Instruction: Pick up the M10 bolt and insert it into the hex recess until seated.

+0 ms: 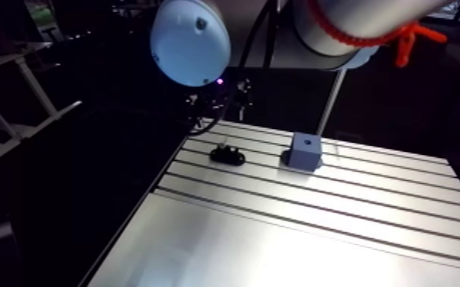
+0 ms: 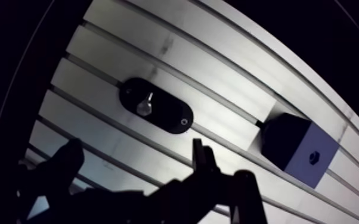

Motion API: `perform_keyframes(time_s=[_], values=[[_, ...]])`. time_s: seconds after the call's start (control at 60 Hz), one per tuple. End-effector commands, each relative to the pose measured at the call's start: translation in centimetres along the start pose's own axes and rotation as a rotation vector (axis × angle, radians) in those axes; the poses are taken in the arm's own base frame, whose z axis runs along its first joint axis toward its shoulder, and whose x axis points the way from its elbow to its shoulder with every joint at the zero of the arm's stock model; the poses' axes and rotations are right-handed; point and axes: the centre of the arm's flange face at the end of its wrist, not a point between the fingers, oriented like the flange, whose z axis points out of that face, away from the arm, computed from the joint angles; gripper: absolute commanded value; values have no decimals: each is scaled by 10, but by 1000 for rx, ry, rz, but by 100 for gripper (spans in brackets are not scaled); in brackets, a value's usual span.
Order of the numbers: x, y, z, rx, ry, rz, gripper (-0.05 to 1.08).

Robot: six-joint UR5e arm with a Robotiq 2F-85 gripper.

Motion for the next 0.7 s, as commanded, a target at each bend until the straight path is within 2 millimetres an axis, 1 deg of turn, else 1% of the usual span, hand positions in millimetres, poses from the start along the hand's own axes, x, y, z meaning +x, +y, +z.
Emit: perform_keyframes(time_s=[0.017, 0.133, 0.35, 0.4, 0.417, 0.433, 0.45, 0.467, 0.483, 0.517, 0.667, 0.7], values=[[-1, -3, 28, -3, -9, -1, 1], [-1, -4, 41, 1, -21, -2, 3], [1, -3, 47, -8, -13, -1, 9], [1, -3, 50, -10, -14, -1, 13], [1, -3, 50, -10, -14, -1, 13], [1, -3, 52, -9, -16, 0, 16], [1, -3, 52, -9, -16, 0, 16], [1, -3, 54, -9, -17, -1, 18], [1, -3, 54, -9, -17, -1, 18], [1, -3, 55, -10, -14, 0, 24], [2, -3, 61, -10, -15, 0, 31], [2, -3, 64, -9, -15, 0, 36]])
